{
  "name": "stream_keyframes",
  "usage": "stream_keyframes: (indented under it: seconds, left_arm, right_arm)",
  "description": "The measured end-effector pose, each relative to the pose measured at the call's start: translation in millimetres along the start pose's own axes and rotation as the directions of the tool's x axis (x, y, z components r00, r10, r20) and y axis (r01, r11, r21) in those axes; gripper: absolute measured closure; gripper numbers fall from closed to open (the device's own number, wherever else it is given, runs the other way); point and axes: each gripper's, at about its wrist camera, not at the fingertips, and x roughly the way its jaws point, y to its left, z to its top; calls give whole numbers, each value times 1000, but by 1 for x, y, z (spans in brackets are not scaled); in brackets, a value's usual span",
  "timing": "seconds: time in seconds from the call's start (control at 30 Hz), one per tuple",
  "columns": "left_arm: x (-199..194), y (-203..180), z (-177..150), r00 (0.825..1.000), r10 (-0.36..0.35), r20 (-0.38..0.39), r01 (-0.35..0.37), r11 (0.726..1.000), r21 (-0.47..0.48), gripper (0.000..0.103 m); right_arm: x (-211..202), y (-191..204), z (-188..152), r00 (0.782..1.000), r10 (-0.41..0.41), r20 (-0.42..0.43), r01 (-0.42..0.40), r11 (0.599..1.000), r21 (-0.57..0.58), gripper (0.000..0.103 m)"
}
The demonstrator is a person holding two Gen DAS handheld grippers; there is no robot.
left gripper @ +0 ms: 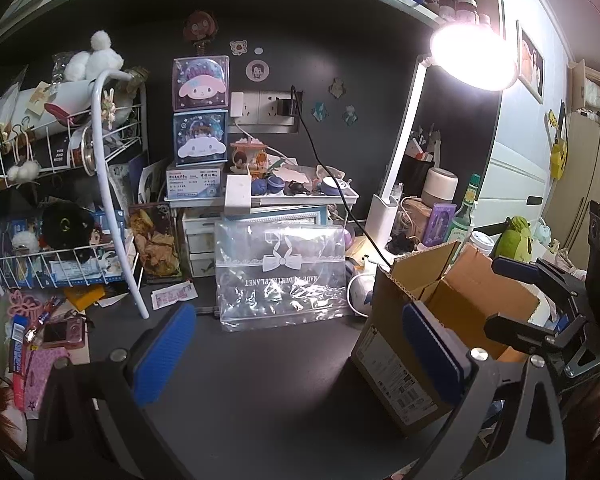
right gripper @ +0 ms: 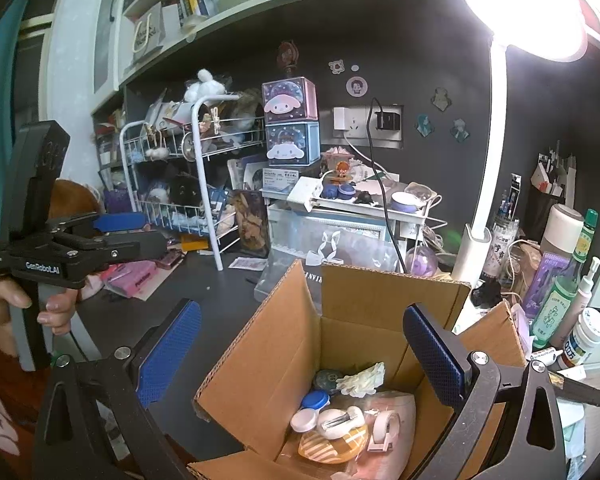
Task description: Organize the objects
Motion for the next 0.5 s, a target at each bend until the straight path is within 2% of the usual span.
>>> stream_keyframes:
  seconds: [0.5]
  left_arm:
    - [1,1,0,1000,3,-2,-3,1000,2,1]
  right_arm:
    - [0,3,-2,1000,0,-5,0,1000,15,1]
